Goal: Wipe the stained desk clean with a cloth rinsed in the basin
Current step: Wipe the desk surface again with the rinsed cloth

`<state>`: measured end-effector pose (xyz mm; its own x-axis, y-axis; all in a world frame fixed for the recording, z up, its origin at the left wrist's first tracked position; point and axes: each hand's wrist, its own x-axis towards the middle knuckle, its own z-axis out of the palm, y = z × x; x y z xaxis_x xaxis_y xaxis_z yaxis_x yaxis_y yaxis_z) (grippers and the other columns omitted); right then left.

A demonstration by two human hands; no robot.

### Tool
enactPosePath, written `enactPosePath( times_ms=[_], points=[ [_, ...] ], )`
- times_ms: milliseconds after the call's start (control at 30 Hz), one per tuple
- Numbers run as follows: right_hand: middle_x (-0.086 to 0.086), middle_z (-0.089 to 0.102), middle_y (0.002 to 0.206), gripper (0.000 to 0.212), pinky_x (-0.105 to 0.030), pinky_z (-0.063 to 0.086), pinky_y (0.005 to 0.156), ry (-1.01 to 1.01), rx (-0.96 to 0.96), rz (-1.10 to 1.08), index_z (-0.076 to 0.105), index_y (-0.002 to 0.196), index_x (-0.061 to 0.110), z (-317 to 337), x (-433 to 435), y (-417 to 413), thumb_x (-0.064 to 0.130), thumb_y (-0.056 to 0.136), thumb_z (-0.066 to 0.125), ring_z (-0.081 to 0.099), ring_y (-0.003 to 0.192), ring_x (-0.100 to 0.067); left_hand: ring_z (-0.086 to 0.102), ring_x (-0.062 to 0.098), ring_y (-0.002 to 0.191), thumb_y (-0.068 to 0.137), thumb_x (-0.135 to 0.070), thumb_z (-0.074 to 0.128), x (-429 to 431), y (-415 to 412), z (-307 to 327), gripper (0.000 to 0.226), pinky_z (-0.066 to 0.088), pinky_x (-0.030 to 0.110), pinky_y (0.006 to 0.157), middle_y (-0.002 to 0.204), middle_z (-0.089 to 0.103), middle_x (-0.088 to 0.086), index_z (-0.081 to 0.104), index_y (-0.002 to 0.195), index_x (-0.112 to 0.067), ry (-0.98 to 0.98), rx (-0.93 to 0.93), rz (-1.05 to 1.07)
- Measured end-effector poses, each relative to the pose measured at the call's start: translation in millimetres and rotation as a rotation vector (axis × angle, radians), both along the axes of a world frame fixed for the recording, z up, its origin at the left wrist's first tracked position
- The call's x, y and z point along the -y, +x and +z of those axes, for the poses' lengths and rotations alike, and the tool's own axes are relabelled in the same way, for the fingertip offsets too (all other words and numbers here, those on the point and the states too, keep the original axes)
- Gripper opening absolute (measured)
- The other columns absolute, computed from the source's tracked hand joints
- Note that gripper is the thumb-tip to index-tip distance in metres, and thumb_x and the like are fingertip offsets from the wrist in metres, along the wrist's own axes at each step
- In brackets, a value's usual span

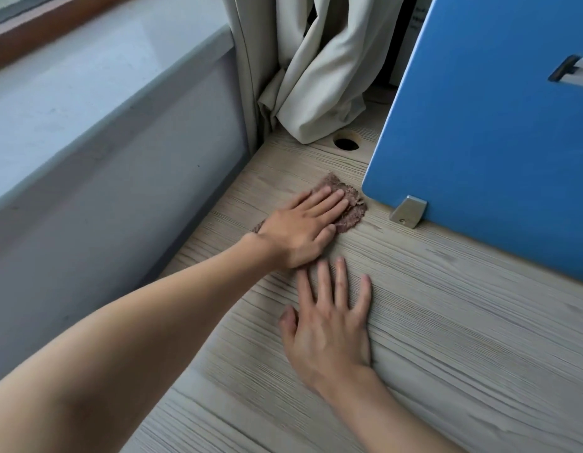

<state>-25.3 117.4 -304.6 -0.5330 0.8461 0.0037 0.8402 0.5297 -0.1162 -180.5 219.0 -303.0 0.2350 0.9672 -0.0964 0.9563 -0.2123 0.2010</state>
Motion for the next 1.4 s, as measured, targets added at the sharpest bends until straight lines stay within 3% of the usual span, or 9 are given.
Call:
enactPosePath(
  times_ms=[333, 467, 567, 733, 900, 1000, 1067, 1233, 1400],
  points=[
    [-0.016, 0.036, 0.158, 0.068, -0.066, 0.014, 0.115, 0.009, -0.005, -0.015, 0.047, 0.146, 0.01, -0.5, -0.9, 1.2, 0.048, 0.09, 0.037, 0.024, 0.15, -0.034, 0.002, 0.009, 0.153, 0.096, -0.047, 0.006, 48.8, -12.9, 0.6, 0.068, -0.001, 0.028, 0.123, 0.165, 0.009, -0.009, 0.015, 0.159, -0.025, 0.045, 0.019, 0.089],
    [-0.016, 0.035, 0.158, 0.071, -0.066, 0.014, 0.115, 0.009, 0.004, -0.009, 0.043, 0.148, 0.009, -1.8, -0.5, 0.7, 0.048, 0.091, 0.035, 0.024, 0.15, -0.034, 0.029, 0.013, 0.148, 0.099, -0.038, 0.03, 63.6, -15.5, -2.6, 0.054, 0.02, 0.029, 0.117, 0.158, 0.036, -0.007, 0.047, 0.148, -0.02, 0.152, 0.036, 0.194],
    [-0.017, 0.033, 0.159, 0.069, -0.066, 0.013, 0.115, 0.004, 0.018, -0.001, 0.043, 0.149, 0.011, 0.2, 0.4, 1.1, 0.048, 0.092, 0.032, 0.023, 0.15, -0.034, 0.058, 0.024, 0.11, 0.095, -0.029, 0.04, 73.1, -18.3, 2.4, 0.036, 0.05, 0.04, 0.084, 0.118, 0.069, 0.0, 0.069, 0.109, -0.012, 0.287, 0.088, 0.279],
    [-0.017, 0.035, 0.158, 0.067, -0.067, 0.014, 0.115, 0.011, 0.01, 0.007, 0.047, 0.146, 0.011, -1.1, -0.2, 1.5, 0.048, 0.092, 0.031, 0.024, 0.15, -0.035, 0.041, 0.021, 0.075, 0.091, -0.025, 0.038, 106.7, -19.8, 17.4, 0.018, 0.041, 0.042, 0.07, 0.079, 0.047, -0.001, 0.044, 0.079, -0.013, 0.385, 0.214, 0.315],
    [-0.018, 0.038, 0.156, 0.071, -0.067, 0.015, 0.115, 0.026, 0.005, -0.002, 0.054, 0.137, 0.001, -4.2, 0.7, 1.0, 0.047, 0.089, 0.03, 0.026, 0.149, -0.035, 0.054, 0.028, 0.115, 0.083, -0.026, 0.043, 122.6, -5.9, 22.0, 0.044, 0.044, 0.042, 0.095, 0.129, 0.058, 0.008, 0.058, 0.12, -0.009, 0.233, 0.121, 0.144],
    [-0.018, 0.038, 0.156, 0.077, -0.066, 0.017, 0.115, 0.037, -0.003, -0.018, 0.046, 0.143, -0.003, -5.0, -0.9, 0.6, 0.048, 0.087, 0.03, 0.027, 0.149, -0.034, 0.015, 0.021, 0.153, 0.083, -0.041, 0.024, 130.9, 4.3, 13.9, 0.076, 0.013, 0.039, 0.123, 0.165, 0.019, 0.005, 0.031, 0.155, -0.02, 0.032, 0.05, 0.172],
    [-0.017, 0.037, 0.157, 0.079, -0.065, 0.017, 0.115, 0.026, -0.017, -0.026, 0.043, 0.146, -0.001, -5.6, -1.5, -0.7, 0.049, 0.086, 0.031, 0.028, 0.148, -0.034, 0.004, 0.016, 0.154, 0.087, -0.042, 0.017, 138.1, 5.8, 8.5, 0.074, 0.001, 0.033, 0.124, 0.165, 0.01, -0.001, 0.025, 0.157, -0.023, 0.003, 0.087, 0.212],
    [-0.01, 0.026, 0.163, 0.078, -0.062, 0.006, 0.119, -0.101, -0.065, 0.004, 0.026, 0.155, 0.014, 2.1, -5.0, 3.0, 0.047, 0.085, 0.04, 0.015, 0.153, -0.029, 0.014, 0.02, 0.153, 0.099, -0.02, 0.04, 147.9, 10.3, 13.0, 0.055, 0.008, 0.036, 0.125, 0.164, 0.021, 0.001, 0.036, 0.154, -0.02, 0.013, 0.129, 0.232],
    [0.0, 0.01, 0.168, 0.08, -0.054, -0.008, 0.122, -0.338, -0.17, 0.063, 0.012, 0.159, 0.026, 22.1, -16.0, 17.0, 0.021, 0.09, 0.052, -0.003, 0.154, -0.017, 0.011, 0.016, 0.153, 0.103, -0.02, 0.042, 182.5, 32.4, 17.7, 0.053, 0.003, 0.029, 0.122, 0.165, 0.017, -0.003, 0.032, 0.155, -0.025, -0.023, 0.117, 0.235]
  ],
)
